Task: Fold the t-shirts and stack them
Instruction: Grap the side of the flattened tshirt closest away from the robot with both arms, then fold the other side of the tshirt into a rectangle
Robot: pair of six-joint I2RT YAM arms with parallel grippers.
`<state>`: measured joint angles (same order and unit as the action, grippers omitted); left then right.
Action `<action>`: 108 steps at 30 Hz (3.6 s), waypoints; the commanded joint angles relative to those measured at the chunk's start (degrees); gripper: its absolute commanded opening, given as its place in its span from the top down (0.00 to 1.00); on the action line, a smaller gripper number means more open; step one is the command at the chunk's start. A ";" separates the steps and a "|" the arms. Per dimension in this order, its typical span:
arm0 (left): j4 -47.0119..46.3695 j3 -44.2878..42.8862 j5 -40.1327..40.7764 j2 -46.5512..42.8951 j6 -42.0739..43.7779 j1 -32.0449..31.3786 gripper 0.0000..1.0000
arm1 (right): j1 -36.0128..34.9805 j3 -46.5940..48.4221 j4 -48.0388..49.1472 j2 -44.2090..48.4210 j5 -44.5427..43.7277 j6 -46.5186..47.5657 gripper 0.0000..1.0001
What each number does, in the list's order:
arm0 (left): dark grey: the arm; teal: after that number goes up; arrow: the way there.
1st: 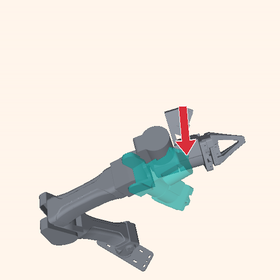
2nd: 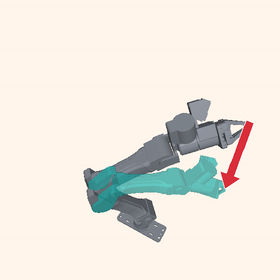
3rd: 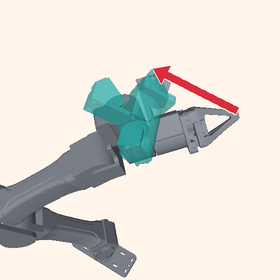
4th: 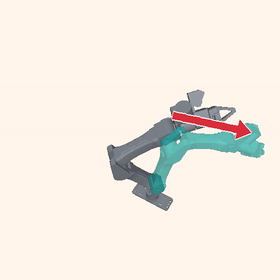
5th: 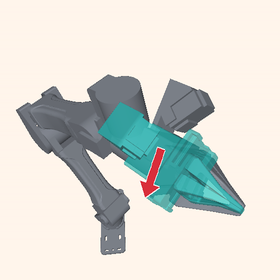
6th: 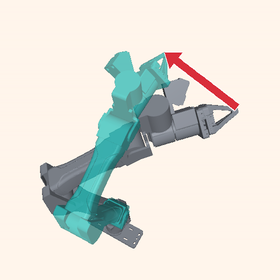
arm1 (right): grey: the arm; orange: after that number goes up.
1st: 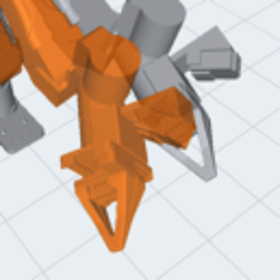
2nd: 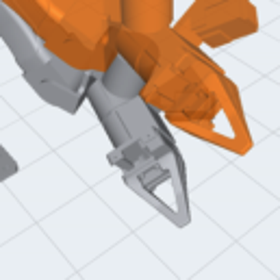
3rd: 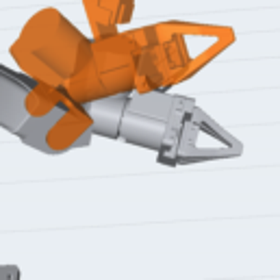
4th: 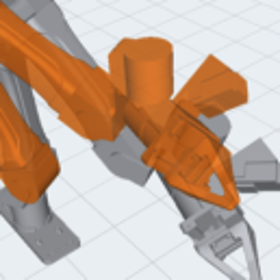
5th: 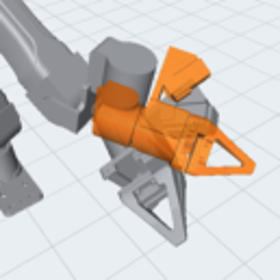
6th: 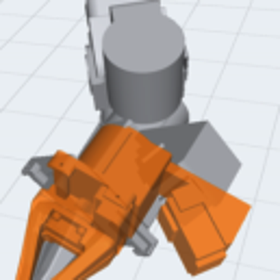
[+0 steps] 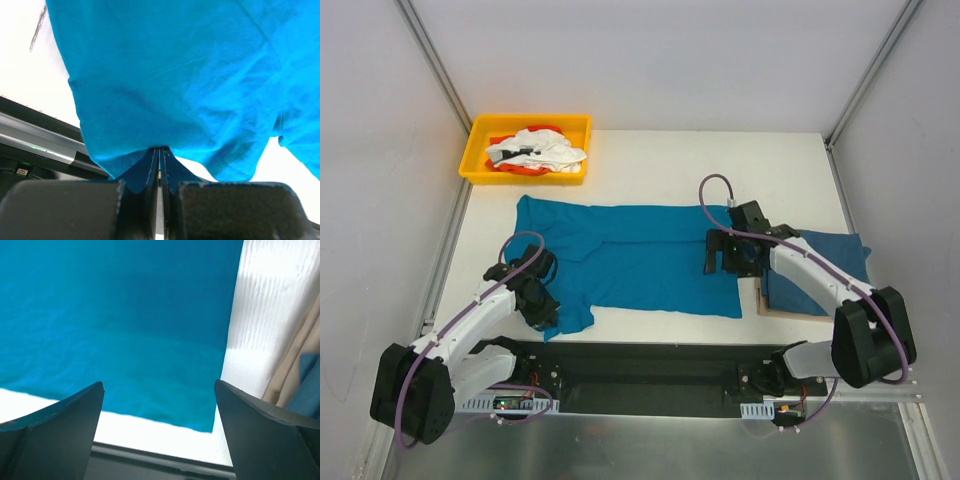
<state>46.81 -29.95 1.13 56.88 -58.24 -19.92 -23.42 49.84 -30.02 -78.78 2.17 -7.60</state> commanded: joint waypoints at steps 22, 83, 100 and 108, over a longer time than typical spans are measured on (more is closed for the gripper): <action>0.48 -1.25 0.89 -4.06 3.31 -0.47 1.00 | -3.47 -18.38 -5.23 16.82 -7.10 -24.22 0.11; -1.72 -25.05 2.48 13.07 17.81 8.14 1.00 | 2.06 8.33 -4.17 -0.14 -14.13 -12.09 0.99; -8.83 -31.92 3.53 20.37 14.38 11.49 1.00 | 6.72 16.60 -1.36 -11.21 -11.58 -9.28 0.99; -12.00 -33.94 5.90 24.32 14.11 11.49 1.00 | 7.77 16.95 -1.00 -12.44 -10.70 -10.33 0.99</action>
<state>37.06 -60.99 4.08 79.61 -43.42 -8.91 -16.10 64.07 -31.77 -90.61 -8.99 -17.56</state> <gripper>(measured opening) 0.003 0.012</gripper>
